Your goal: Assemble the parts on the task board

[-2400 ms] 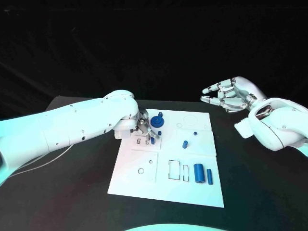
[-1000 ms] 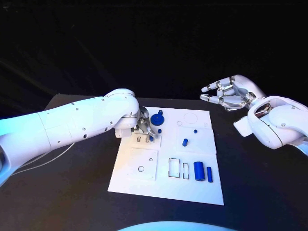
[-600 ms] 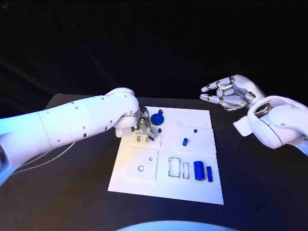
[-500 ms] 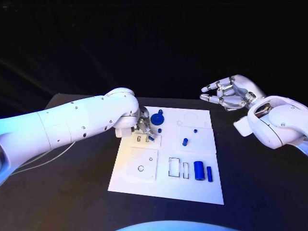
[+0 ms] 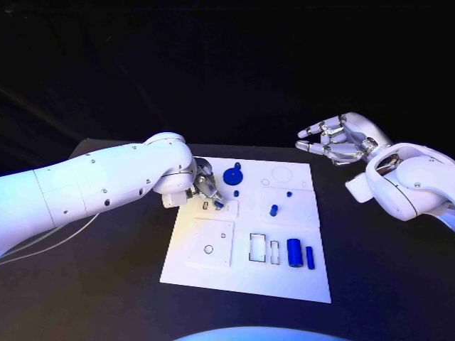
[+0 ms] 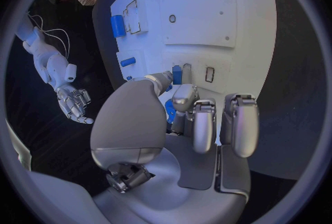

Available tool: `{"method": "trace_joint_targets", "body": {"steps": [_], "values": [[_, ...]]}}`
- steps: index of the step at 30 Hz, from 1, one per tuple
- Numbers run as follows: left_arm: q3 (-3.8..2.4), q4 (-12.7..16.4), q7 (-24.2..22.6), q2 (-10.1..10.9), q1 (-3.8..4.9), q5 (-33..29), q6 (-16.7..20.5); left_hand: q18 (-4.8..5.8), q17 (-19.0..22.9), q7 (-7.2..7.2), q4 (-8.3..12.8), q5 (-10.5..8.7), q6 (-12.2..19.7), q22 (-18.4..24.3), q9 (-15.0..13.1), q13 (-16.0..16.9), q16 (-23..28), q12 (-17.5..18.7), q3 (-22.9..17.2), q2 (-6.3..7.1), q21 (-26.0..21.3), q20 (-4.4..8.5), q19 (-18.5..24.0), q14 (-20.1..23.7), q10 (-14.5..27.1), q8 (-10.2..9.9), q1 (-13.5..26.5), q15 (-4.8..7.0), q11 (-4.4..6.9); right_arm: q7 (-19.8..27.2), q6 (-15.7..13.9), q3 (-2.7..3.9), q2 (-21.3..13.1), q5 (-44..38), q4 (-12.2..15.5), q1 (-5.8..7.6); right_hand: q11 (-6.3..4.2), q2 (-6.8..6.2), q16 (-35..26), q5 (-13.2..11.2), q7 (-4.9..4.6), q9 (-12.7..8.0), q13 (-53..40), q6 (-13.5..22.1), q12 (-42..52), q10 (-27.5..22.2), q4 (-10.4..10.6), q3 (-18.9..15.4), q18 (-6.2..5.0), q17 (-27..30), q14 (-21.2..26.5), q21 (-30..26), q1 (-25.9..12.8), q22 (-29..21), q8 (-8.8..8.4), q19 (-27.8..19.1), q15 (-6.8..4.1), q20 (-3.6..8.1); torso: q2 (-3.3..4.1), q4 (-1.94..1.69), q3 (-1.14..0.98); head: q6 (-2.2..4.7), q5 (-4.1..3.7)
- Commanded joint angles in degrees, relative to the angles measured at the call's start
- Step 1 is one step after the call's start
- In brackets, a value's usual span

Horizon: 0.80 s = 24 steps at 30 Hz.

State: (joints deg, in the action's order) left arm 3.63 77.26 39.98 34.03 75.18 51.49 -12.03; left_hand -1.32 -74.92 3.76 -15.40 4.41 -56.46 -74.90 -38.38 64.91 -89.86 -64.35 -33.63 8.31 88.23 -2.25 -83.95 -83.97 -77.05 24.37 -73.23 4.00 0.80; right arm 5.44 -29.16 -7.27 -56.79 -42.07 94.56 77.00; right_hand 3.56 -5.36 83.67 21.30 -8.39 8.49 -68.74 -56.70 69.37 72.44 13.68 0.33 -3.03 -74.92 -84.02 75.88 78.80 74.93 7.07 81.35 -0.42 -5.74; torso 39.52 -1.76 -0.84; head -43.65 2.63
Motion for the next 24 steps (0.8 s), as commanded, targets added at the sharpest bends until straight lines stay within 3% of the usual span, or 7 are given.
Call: {"method": "trace_joint_targets", "body": {"steps": [1,9,17,24], "values": [[-0.07,1.24,1.12,0.59,-0.11,-2.11,4.47,0.43,-15.08,-0.41,9.39,1.02,0.1,-11.36,-1.72,0.0,-0.14,0.07,-9.8,0.15,0.07,0.13,-3.5,-6.03,-0.48,0.43,1.0,0.02,0.09,0.45,0.83,-0.03,0.11,-0.47,-0.09,-0.13,-0.09,0.45,-0.11,0.16,0.15,0.04,-0.05,0.11,0.0,-0.17,0.1,-0.26,-0.59,-6.06,-3.49,-0.37,0.04,6.05,0.3,-0.32,-0.26,0.18,0.09,-0.06,0.07,-0.05,0.14],[-0.06,2.83,0.71,1.83,-1.01,2.65,6.48,0.46,-15.08,-0.47,10.21,2.02,0.08,-11.5,-2.43,-0.3,-0.14,0.37,-10.79,0.59,0.12,0.19,-3.58,-6.03,-0.52,0.89,1.64,0.07,0.18,0.51,0.89,-0.06,0.19,-0.52,-0.18,-0.26,-0.1,0.47,-0.14,0.24,0.16,0.04,0.02,0.1,-0.05,-0.21,0.09,-0.25,-0.62,-6.02,-3.49,-0.49,0.07,5.99,0.32,-0.38,-0.27,0.18,0.13,0.06,0.08,-0.17,0.37],[-0.03,3.43,0.45,1.74,-2.06,7.45,7.09,0.54,-15.08,-0.55,10.6,2.32,0.01,-11.83,-2.82,0.0,-0.14,0.03,-11.2,0.94,0.27,0.21,-3.81,-6.03,-0.81,1.2,1.97,0.1,0.24,0.51,1.01,-0.08,0.24,-0.59,-0.21,-0.37,-0.1,0.49,-0.15,0.3,0.16,0.04,0.01,0.1,-0.03,-0.19,0.1,-0.25,-0.61,-6.01,-3.49,-0.47,0.07,6.0,0.34,-0.35,-0.27,0.18,0.15,0.2,0.07,-0.36,0.41],[-0.01,3.58,0.53,1.62,-2.43,9.36,7.19,0.61,-15.08,-0.6,10.8,2.44,-0.03,-12.13,-3.02,0.06,-0.14,-0.08,-11.41,1.11,0.41,0.23,-4.01,-6.03,-0.95,1.4,2.17,0.13,0.29,0.49,1.04,-0.08,0.21,-0.62,-0.18,-0.41,-0.1,0.51,-0.16,0.37,0.16,0.04,-0.01,0.09,0.0,-0.15,0.14,-0.27,-0.62,-6.0,-3.49,-0.5,0.04,5.99,0.36,-0.36,-0.27,0.19,0.16,0.15,0.04,-0.48,0.42]]}}
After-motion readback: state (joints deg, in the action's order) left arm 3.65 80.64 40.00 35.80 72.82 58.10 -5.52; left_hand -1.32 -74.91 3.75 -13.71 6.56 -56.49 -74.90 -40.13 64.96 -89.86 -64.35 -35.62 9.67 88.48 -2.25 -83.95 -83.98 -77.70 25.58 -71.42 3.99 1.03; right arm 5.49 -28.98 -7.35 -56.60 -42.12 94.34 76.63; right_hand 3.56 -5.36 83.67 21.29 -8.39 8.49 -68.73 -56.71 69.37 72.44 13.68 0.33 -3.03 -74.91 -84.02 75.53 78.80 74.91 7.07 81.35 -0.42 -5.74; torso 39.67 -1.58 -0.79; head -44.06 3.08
